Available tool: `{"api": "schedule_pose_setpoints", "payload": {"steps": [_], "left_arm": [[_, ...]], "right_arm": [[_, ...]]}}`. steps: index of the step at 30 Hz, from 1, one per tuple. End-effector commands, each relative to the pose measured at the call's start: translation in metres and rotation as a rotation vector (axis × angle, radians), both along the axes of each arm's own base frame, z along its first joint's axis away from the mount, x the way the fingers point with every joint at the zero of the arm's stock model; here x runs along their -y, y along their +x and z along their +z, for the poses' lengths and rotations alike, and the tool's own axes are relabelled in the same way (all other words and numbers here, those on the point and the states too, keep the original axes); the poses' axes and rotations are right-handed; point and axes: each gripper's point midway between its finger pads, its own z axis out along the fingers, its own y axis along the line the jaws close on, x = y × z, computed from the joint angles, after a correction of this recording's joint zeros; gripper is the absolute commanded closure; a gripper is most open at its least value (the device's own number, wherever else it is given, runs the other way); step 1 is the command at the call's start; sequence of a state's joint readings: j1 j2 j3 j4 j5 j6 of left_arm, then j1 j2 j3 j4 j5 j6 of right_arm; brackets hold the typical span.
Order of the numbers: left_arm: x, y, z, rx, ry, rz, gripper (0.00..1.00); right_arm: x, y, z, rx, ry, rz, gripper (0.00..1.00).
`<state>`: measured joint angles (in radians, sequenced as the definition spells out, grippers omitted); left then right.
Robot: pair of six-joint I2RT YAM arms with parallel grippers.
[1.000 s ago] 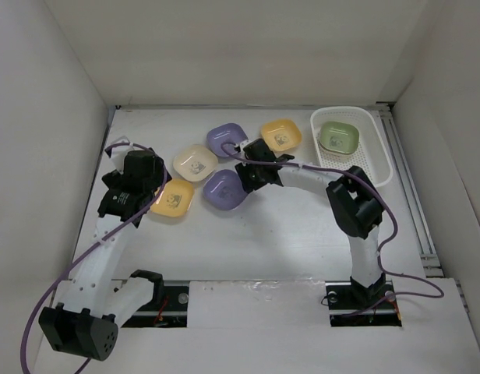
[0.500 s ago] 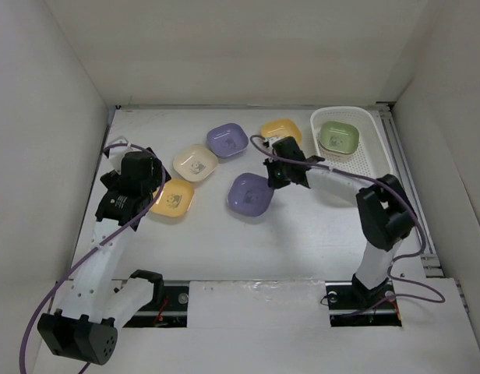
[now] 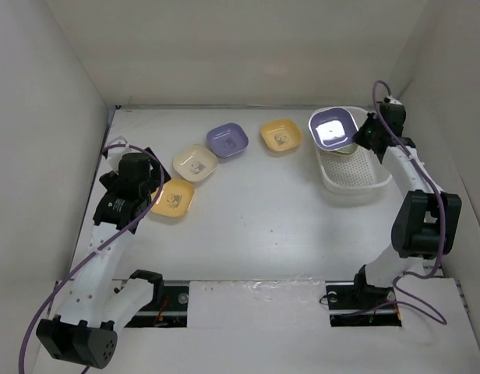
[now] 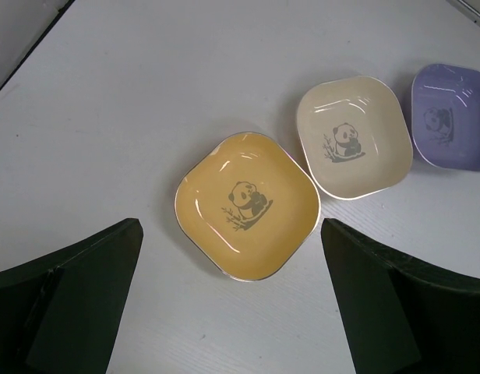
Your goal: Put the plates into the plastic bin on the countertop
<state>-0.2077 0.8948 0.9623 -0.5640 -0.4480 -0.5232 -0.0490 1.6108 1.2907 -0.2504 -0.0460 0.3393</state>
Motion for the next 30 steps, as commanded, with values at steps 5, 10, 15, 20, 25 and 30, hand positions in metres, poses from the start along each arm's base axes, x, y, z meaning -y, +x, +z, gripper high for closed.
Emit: {"api": "schedule_pose_setpoints", "payload": {"steps": [5,10,15,20,25,30], "left_arm": [[0.003,0.002,0.015,0.059,-0.007,-0.028,0.0],[0.005,0.004,0.017,0.067,-0.014,-0.035,0.0],[0.005,0.003,0.013,0.058,-0.012,-0.035,0.0],[0.004,0.003,0.013,0.056,-0.004,-0.04,0.0],[0.006,0.005,0.014,0.064,-0.011,-0.047,0.0],[0.006,0.005,0.014,0.064,-0.011,-0.047,0.0]], "right_arm": [[0.057,0.036,0.008,0.086,0.229,-0.254,1.0],[0.077,0.046,-0.019,0.046,0.274,-0.376,1.0],[0.084,0.061,-0.031,0.031,0.279,-0.381,1.0],[0.083,0.068,-0.029,0.037,0.286,-0.37,0.44],[0.062,0.062,0.006,0.094,0.232,-0.341,0.0],[-0.021,0.056,0.073,0.234,0.009,-0.036,0.0]]}}
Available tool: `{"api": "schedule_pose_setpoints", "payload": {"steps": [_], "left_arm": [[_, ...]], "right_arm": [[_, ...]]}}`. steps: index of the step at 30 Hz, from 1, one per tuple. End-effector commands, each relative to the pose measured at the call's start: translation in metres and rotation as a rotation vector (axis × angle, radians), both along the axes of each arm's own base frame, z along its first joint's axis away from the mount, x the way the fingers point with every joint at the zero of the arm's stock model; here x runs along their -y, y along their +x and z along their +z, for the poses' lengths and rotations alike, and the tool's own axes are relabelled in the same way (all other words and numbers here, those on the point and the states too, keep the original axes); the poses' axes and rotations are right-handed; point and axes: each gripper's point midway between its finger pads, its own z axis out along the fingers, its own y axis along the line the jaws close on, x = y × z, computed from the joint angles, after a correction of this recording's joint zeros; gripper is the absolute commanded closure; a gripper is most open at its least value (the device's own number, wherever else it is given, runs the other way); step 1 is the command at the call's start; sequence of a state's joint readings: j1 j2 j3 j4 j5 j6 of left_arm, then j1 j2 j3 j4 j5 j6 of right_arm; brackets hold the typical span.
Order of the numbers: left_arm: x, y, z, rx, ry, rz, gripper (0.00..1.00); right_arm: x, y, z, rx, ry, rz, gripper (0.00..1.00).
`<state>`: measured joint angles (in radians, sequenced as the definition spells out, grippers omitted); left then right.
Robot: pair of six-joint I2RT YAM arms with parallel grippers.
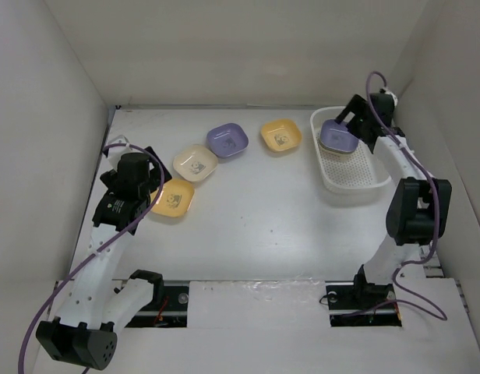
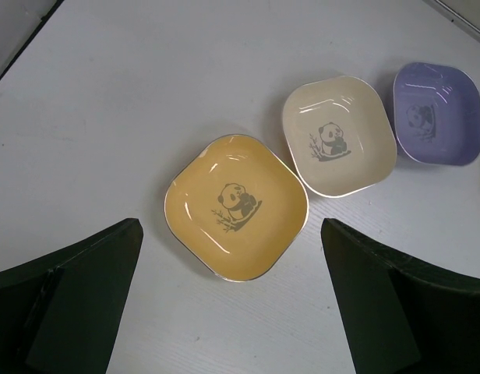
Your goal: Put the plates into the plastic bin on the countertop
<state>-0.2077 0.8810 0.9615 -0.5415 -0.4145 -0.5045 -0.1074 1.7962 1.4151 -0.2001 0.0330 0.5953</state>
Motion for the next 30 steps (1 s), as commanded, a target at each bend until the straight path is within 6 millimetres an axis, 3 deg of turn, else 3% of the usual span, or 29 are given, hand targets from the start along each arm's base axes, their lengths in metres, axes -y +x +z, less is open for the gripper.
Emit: {"api": "schedule_pose_setpoints", "payload": {"steps": [1,2,4,5,6,7,8,9,10,11,12,13,14,16,17,23,25,29,30], "left_arm": [[0.001,0.002,0.009,0.039,0.0,-0.01,0.0],[0.001,0.002,0.009,0.039,0.0,-0.01,0.0],[0.001,0.002,0.009,0.039,0.0,-0.01,0.0],[0.0,0.001,0.011,0.047,-0.002,-0.01,0.0],[0.0,0.001,0.011,0.048,-0.002,-0.01,0.0],[0.0,0.001,0.011,0.048,-0.002,-0.01,0.0],[0.0,0.001,0.011,0.048,-0.002,-0.01,0.0],[0.0,0.0,0.014,0.058,-0.004,-0.01,0.0],[0.002,-0.001,0.009,0.048,-0.007,-0.018,0.0],[0.001,-0.002,0.012,0.059,-0.009,-0.018,0.0],[0.002,-0.001,0.014,0.068,-0.011,-0.018,0.0],[0.001,-0.002,0.017,0.08,-0.014,-0.018,0.0],[0.001,-0.002,0.017,0.08,-0.014,-0.018,0.0],[0.005,-0.002,0.02,0.093,-0.019,-0.041,0.0],[0.005,-0.002,0.02,0.093,-0.019,-0.041,0.0],[0.007,-0.001,0.018,0.083,-0.022,-0.049,0.0],[0.007,-0.001,0.018,0.083,-0.022,-0.049,0.0],[0.007,-0.001,0.018,0.083,-0.022,-0.049,0.0],[0.007,-0.001,0.018,0.083,-0.022,-0.049,0.0]], "right_arm": [[-0.083,0.008,0.104,0.251,-0.234,0.292,0.0],[-0.13,0.008,0.123,0.287,-0.269,0.409,0.0],[-0.167,0.007,0.098,0.19,-0.367,0.556,0.0],[-0.195,0.005,0.094,0.173,-0.392,0.617,0.03],[-0.21,0.01,0.108,0.199,-0.406,0.655,0.05],[-0.223,0.018,0.079,0.144,-0.427,0.712,0.07],[-0.233,0.017,0.063,0.093,-0.427,0.754,0.07],[-0.244,0.023,0.072,0.116,-0.432,0.78,0.07],[-0.255,0.029,0.043,0.069,-0.437,0.82,0.08],[-0.255,0.033,0.033,0.052,-0.464,0.842,0.08],[-0.268,0.032,0.025,0.052,-0.468,0.897,0.1],[-0.275,0.037,0.03,0.067,-0.483,0.913,0.1],[-0.275,0.039,0.003,0.007,-0.505,0.945,0.1],[-0.275,0.048,0.0,0.006,-0.524,0.941,0.11],[-0.275,0.049,-0.014,-0.017,-0.522,0.946,0.11],[-0.278,0.047,-0.045,-0.068,-0.519,0.995,0.14],[-0.278,0.045,-0.068,-0.114,-0.514,1.006,0.18],[-0.283,0.038,-0.087,-0.154,-0.502,1.034,0.31],[-0.283,0.038,-0.095,-0.168,-0.501,1.037,0.44]]}}
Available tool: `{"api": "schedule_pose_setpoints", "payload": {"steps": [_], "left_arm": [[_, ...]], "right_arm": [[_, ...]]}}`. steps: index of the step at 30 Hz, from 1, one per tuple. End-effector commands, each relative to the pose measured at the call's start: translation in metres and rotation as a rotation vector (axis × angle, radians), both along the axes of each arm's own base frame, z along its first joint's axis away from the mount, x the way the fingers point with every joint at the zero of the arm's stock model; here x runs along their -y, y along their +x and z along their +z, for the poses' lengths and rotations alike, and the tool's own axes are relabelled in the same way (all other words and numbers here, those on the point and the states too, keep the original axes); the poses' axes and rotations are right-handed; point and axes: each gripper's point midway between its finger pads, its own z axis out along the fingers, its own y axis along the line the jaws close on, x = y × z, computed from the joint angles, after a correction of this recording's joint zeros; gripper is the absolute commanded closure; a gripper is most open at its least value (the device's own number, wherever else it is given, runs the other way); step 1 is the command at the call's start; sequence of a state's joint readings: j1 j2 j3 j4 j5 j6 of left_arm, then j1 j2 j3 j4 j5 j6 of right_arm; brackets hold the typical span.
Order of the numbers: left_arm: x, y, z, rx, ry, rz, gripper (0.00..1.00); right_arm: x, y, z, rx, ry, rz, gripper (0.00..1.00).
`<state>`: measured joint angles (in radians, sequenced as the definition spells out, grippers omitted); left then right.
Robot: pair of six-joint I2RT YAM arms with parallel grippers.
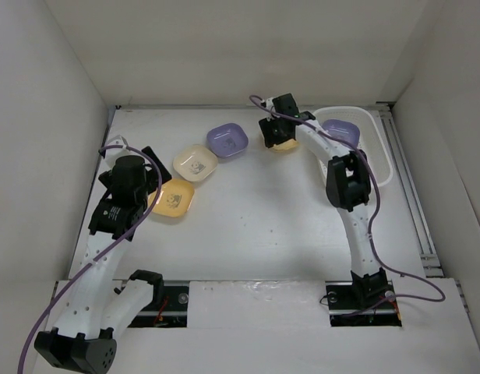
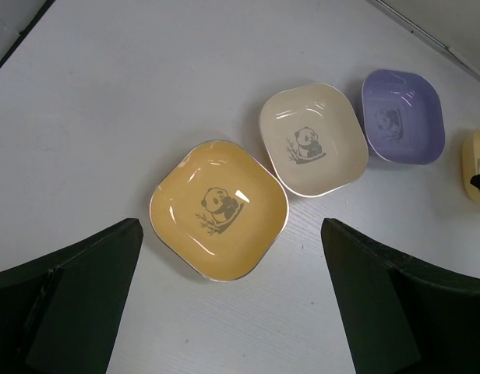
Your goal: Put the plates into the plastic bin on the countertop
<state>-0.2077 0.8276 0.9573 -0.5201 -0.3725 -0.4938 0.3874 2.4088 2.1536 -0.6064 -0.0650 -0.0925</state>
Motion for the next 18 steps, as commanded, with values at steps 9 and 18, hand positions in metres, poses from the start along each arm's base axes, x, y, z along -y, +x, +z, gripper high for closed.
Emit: {"api": "schedule_pose_setpoints", "payload": {"steps": [9,18], "left_arm": [[-0.001,0.003,0.004,0.022,0.01,0.0,0.0],[-0.001,0.003,0.004,0.022,0.01,0.0,0.0]], "right_arm": [[-0.006,-0.007,-0.027,-0.053,-0.011,0.032,0.45],[-0.027,-0.016,0.038,0.038,0.076,0.094,1.0]]}}
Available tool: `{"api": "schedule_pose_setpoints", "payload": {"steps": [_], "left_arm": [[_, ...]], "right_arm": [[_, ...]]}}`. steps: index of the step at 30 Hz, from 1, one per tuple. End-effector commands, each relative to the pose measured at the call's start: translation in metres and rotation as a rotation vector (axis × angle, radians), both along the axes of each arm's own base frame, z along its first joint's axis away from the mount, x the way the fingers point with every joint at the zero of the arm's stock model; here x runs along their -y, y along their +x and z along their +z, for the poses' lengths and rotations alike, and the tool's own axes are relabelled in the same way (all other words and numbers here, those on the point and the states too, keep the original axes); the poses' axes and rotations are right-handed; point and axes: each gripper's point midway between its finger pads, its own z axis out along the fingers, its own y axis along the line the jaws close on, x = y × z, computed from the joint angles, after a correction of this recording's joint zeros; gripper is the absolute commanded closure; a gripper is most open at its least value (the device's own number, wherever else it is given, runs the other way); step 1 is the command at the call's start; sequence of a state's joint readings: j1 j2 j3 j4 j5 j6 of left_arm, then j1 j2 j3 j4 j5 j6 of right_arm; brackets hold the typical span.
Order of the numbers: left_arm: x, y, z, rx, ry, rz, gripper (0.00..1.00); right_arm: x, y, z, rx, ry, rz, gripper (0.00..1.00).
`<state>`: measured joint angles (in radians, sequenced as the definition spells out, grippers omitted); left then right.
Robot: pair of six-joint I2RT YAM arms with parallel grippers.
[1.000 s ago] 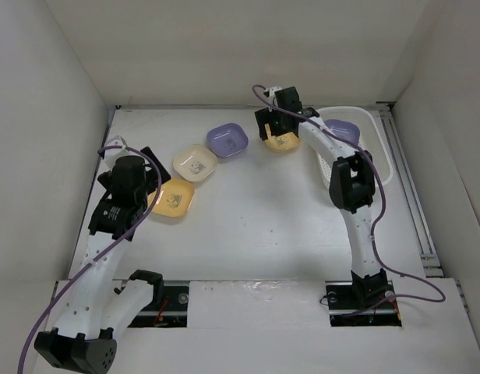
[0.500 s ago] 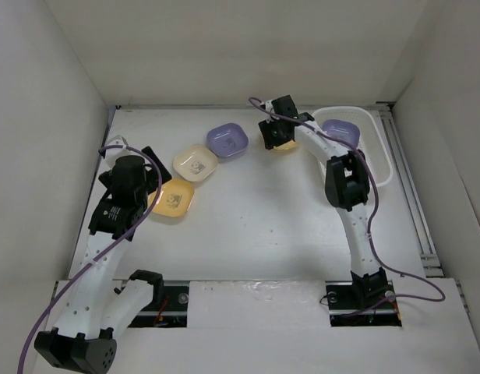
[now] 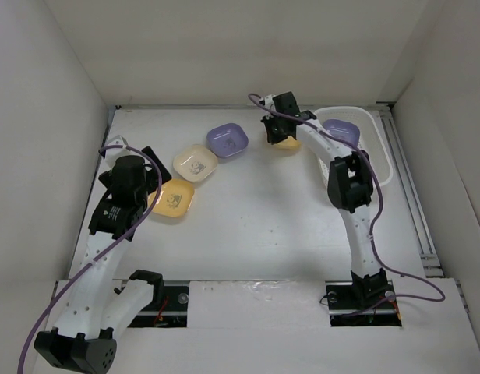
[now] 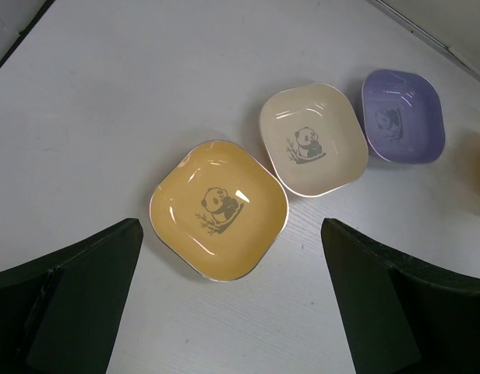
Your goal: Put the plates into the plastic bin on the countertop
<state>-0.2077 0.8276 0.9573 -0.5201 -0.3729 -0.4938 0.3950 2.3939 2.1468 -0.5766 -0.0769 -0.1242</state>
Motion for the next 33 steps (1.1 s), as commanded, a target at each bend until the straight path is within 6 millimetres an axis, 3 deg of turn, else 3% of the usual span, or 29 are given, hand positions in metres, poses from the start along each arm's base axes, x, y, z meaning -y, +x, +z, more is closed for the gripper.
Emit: {"api": "schedule_pose_setpoints", "payload": {"steps": [1,4,5,7,8,10,11,12,13,14,17,21,24,25,27,29,33], "left_arm": [[-0.001,0.003,0.004,0.022,0.009,0.0,0.0],[-0.001,0.003,0.004,0.022,0.009,0.0,0.0],[-0.001,0.003,0.004,0.022,0.009,0.0,0.0],[-0.001,0.003,0.004,0.022,0.009,0.0,0.0],[-0.001,0.003,0.004,0.022,0.009,0.0,0.0],[-0.001,0.003,0.004,0.022,0.009,0.0,0.0],[-0.001,0.003,0.004,0.022,0.009,0.0,0.0],[-0.001,0.003,0.004,0.022,0.009,0.0,0.0],[-0.001,0.003,0.004,0.022,0.009,0.0,0.0],[-0.001,0.003,0.004,0.022,0.009,0.0,0.0],[-0.001,0.001,0.006,0.031,0.008,0.0,0.0],[-0.001,0.001,0.006,0.031,0.008,0.0,0.0],[0.0,0.001,0.006,0.03,0.003,-0.008,0.0],[0.0,0.001,0.006,0.03,0.003,-0.008,0.0],[0.0,0.001,0.006,0.03,0.003,-0.008,0.0],[0.0,0.001,0.006,0.028,0.011,-0.012,0.0],[0.0,0.001,0.006,0.028,0.011,-0.012,0.0]], "right_arm": [[-0.023,-0.019,0.042,0.021,0.093,0.069,1.0],[-0.036,-0.026,0.084,0.092,0.184,0.136,1.0],[-0.033,-0.026,0.115,0.147,0.223,0.138,1.0],[-0.029,-0.031,0.14,0.19,0.23,0.132,1.0],[-0.024,-0.036,0.162,0.224,0.239,0.117,1.0],[-0.006,-0.034,0.182,0.267,0.215,0.045,1.0],[0.005,-0.035,0.202,0.31,0.215,0.018,1.0],[0.009,-0.039,0.205,0.295,0.215,-0.013,1.0],[0.033,-0.031,0.205,0.299,0.19,-0.1,1.0],[0.044,-0.03,0.22,0.322,0.195,-0.141,1.0],[0.086,-0.019,0.227,0.332,0.163,-0.311,1.0],[0.138,0.002,0.209,0.316,0.106,-0.453,1.0],[0.171,0.016,0.181,0.252,0.105,-0.497,1.0],[0.175,0.02,0.167,0.226,0.1,-0.501,1.0],[0.185,0.021,0.16,0.213,0.082,-0.527,1.0],[0.185,0.021,0.136,0.172,0.065,-0.528,1.0],[0.195,0.025,0.107,0.14,0.061,-0.539,1.0]]}}
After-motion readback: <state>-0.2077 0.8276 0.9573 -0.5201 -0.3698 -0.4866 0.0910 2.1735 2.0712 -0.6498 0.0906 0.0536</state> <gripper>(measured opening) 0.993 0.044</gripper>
